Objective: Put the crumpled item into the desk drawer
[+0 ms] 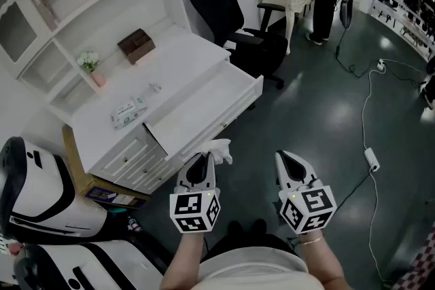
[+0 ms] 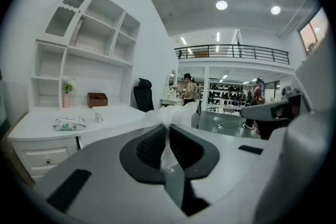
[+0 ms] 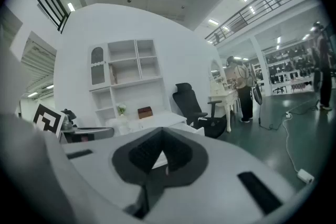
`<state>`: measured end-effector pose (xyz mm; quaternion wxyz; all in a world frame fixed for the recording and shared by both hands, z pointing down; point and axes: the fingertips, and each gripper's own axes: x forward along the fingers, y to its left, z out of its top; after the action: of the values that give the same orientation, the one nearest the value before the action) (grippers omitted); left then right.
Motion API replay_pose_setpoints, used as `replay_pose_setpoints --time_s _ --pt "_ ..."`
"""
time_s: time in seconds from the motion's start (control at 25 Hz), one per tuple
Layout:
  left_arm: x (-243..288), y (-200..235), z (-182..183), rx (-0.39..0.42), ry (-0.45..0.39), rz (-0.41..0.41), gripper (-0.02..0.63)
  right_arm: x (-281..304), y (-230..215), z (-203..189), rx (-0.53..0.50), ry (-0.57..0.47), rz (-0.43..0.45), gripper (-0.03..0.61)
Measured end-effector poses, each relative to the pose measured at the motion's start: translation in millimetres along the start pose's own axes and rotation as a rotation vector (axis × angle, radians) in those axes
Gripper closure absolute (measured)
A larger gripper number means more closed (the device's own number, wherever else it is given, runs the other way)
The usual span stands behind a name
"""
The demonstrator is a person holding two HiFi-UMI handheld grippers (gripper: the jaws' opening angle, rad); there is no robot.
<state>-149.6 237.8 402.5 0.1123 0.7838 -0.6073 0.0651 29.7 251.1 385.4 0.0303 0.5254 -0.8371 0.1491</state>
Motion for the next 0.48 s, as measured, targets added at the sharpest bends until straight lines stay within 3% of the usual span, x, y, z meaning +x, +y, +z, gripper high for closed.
replay_pose_setpoints --time_s 0.48 --pt "3 -22 10 0.031 -0.028 0.025 0.594 -17 -25 9 -0.011 -0.048 -0.012 0.577"
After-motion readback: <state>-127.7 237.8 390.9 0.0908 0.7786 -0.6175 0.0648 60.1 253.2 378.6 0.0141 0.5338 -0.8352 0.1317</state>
